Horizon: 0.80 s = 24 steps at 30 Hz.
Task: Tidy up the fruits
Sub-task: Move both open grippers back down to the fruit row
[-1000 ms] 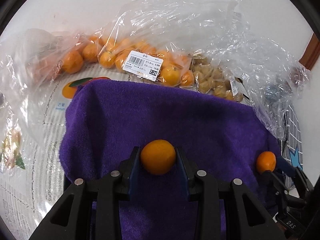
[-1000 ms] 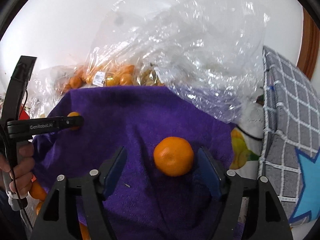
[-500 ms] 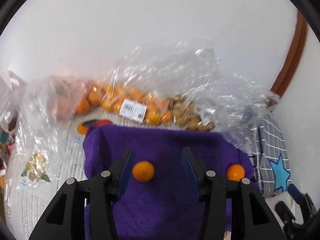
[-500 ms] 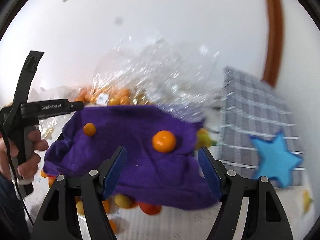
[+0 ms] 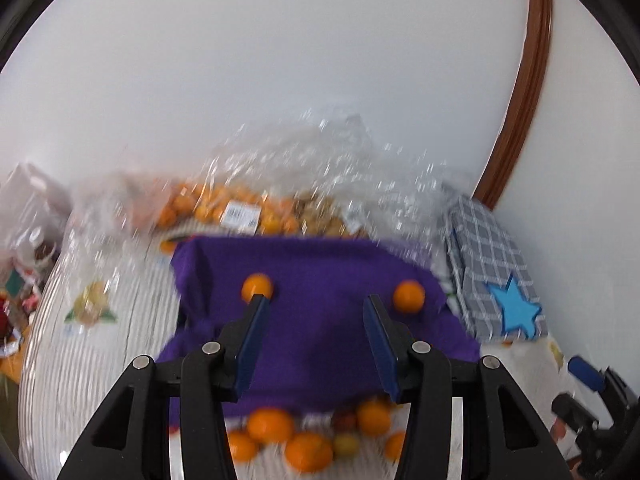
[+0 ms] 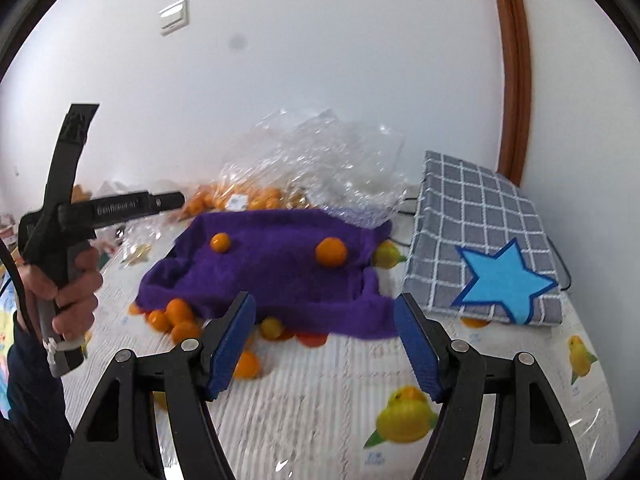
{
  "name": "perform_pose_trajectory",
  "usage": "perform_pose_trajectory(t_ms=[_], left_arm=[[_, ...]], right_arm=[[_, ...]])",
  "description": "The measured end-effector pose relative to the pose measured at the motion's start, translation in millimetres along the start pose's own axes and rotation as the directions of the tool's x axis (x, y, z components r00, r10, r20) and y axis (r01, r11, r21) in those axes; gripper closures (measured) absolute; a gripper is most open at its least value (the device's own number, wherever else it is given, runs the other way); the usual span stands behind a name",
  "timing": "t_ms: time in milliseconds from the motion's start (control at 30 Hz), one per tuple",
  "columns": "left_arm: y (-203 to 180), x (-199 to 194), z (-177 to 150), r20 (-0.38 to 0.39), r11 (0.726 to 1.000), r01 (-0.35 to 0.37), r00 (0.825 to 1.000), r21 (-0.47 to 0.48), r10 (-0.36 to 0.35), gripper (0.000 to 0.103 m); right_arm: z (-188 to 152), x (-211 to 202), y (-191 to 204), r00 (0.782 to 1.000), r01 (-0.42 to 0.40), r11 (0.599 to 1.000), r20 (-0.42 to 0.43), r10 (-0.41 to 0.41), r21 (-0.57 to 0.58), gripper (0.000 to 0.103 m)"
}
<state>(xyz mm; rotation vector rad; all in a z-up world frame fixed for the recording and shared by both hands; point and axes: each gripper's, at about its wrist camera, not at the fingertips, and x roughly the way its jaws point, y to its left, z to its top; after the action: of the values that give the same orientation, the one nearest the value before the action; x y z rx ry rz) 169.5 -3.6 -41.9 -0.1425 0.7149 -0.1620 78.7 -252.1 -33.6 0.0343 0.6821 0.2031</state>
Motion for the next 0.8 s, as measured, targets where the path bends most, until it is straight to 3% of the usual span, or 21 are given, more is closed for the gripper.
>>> perform_pose_trajectory(t_ms=[233, 433, 800], left_arm=[[33.2, -11.8, -57.3, -0.072, 0.998, -0.039, 0.997, -0.056, 0.035, 0.055], [64.8, -13.4, -115.7, -0.139, 0.992, -0.047, 0.990, -0.114, 0.031, 0.054], [89.0, -12.4, -147.0, -0.131, 0.986, -0.095, 0.988, -0.139, 0.077, 0.054]], right_arm=[[-34.3, 8.8, 15.3, 0.997, -0.052, 0.999, -0.058, 0.051, -0.010, 0.045], [-69.9, 42.2, 32.8, 0.980, -0.108, 0.994, -0.167, 0.109, 0.015, 0.057], [-75.8, 94.6, 48.0, 0.957, -0.156, 0.988, -0.245, 0.156, 0.017, 0.056]])
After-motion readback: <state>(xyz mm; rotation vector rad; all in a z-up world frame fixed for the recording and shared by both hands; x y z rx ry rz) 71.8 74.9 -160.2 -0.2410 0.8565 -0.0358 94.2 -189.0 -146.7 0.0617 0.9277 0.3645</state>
